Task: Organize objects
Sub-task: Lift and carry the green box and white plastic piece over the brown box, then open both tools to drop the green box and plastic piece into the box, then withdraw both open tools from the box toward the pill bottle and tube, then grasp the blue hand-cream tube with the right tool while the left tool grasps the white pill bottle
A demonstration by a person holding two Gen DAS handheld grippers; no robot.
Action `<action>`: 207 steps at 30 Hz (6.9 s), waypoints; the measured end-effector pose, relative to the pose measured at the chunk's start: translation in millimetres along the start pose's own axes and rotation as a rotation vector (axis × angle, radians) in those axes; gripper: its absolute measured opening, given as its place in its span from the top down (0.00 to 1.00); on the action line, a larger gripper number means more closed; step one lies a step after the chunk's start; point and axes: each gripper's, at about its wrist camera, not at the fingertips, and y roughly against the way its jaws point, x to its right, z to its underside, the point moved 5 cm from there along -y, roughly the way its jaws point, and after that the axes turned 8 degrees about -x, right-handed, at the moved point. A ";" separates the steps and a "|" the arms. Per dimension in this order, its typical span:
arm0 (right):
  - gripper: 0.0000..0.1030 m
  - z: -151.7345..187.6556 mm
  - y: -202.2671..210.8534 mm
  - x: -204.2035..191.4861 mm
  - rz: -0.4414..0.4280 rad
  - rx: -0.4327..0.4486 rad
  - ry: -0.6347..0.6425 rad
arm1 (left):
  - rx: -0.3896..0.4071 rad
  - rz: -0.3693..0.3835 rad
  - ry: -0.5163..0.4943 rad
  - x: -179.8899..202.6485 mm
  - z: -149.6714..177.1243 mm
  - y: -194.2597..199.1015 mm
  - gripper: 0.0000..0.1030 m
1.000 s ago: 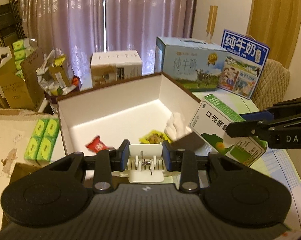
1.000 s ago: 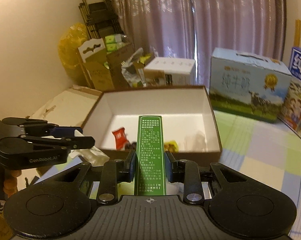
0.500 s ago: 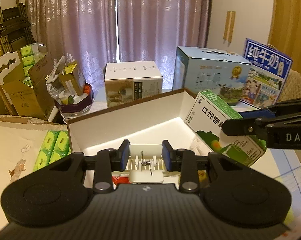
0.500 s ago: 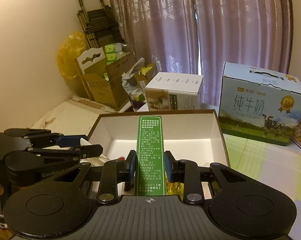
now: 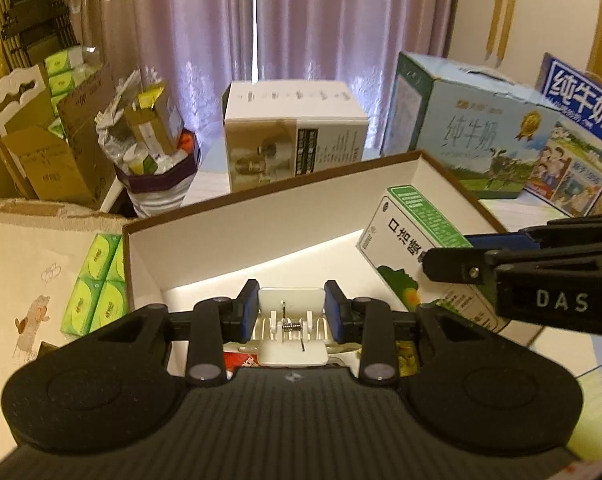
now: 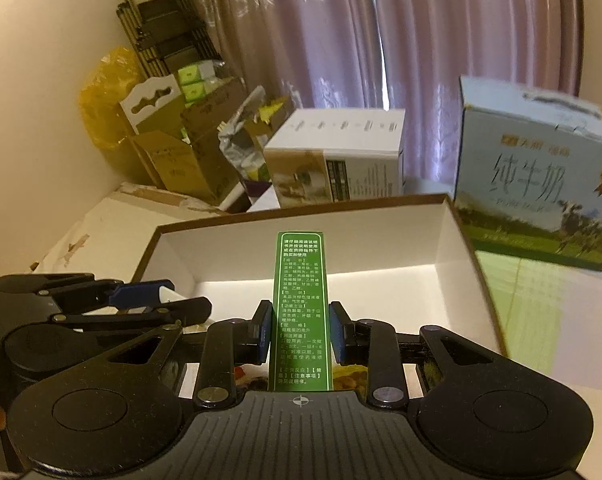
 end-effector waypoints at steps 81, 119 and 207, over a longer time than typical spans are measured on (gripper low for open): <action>0.33 36.4 20.5 19.5 0.062 -0.017 -0.097 | -0.071 0.025 0.052 -13.0 23.5 20.9 0.16; 0.27 150.4 85.5 3.3 0.097 -0.114 -0.181 | -0.112 0.053 0.061 14.5 129.4 94.1 0.14; 0.29 297.8 62.0 62.5 0.284 -0.374 -0.113 | -0.182 0.114 -0.132 38.9 216.3 -8.0 0.59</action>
